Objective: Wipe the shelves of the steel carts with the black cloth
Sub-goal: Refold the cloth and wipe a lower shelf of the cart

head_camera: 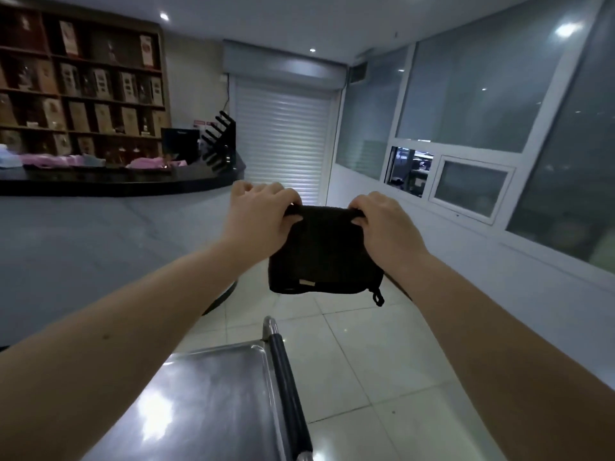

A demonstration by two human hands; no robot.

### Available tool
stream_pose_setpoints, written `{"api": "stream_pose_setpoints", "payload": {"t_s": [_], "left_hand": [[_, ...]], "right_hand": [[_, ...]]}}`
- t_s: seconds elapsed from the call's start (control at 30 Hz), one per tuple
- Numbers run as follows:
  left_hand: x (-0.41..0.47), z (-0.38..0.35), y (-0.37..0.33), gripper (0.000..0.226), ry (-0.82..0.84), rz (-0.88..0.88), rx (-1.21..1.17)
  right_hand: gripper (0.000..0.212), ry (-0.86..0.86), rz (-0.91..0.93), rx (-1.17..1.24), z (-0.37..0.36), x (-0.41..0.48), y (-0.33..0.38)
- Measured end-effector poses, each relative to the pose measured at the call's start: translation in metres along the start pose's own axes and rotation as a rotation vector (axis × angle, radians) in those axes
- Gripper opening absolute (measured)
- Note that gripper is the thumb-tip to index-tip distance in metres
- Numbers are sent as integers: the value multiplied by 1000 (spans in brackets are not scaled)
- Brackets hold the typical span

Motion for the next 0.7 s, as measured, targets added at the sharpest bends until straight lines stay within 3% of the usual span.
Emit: {"api": "stream_pose_setpoints", "payload": {"t_s": [0.33, 0.5, 0.7], "left_hand": [[56, -194, 0, 18, 98, -81, -52], [59, -288, 6, 15, 155, 33, -56], [45, -370, 16, 14, 181, 243, 76]], "right_hand": [[9, 154, -163, -59, -106, 40, -138], [7, 243, -131, 28, -191, 59, -206], [8, 322, 32, 190, -293, 75, -260]]}}
Point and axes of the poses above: each hand's wrist, its own x-axis towards the middle knuckle, its own z-axis out of the back of the hand, y = z × x, the point moved 4 cm from there along x, towards the middle knuckle, and after that the axes turned 4 degrees about -x, right-handed, at the moved point
